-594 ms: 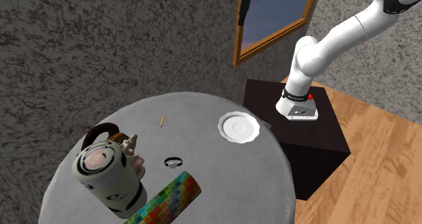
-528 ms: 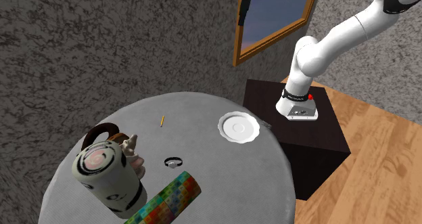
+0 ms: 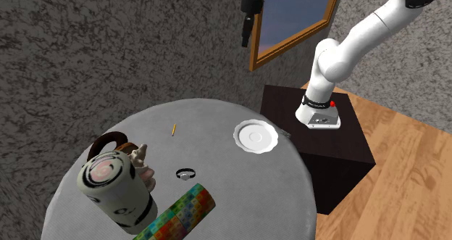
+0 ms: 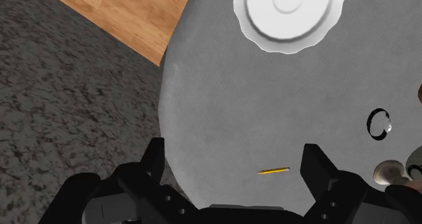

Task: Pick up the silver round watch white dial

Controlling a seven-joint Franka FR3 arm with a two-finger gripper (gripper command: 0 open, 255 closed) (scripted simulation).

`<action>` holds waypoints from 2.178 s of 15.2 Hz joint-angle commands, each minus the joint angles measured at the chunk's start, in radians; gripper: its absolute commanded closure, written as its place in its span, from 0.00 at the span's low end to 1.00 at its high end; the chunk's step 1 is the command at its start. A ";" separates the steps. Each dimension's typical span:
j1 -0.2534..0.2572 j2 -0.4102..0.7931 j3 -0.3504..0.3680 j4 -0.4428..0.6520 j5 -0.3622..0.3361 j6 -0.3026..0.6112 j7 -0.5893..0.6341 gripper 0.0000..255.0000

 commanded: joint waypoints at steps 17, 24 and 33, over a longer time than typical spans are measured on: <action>0.083 0.528 0.240 0.110 0.025 0.395 0.203 0.00; 0.125 0.786 0.299 0.253 -0.069 0.488 0.319 0.00; 0.244 1.128 0.296 0.521 -0.213 0.525 0.450 0.00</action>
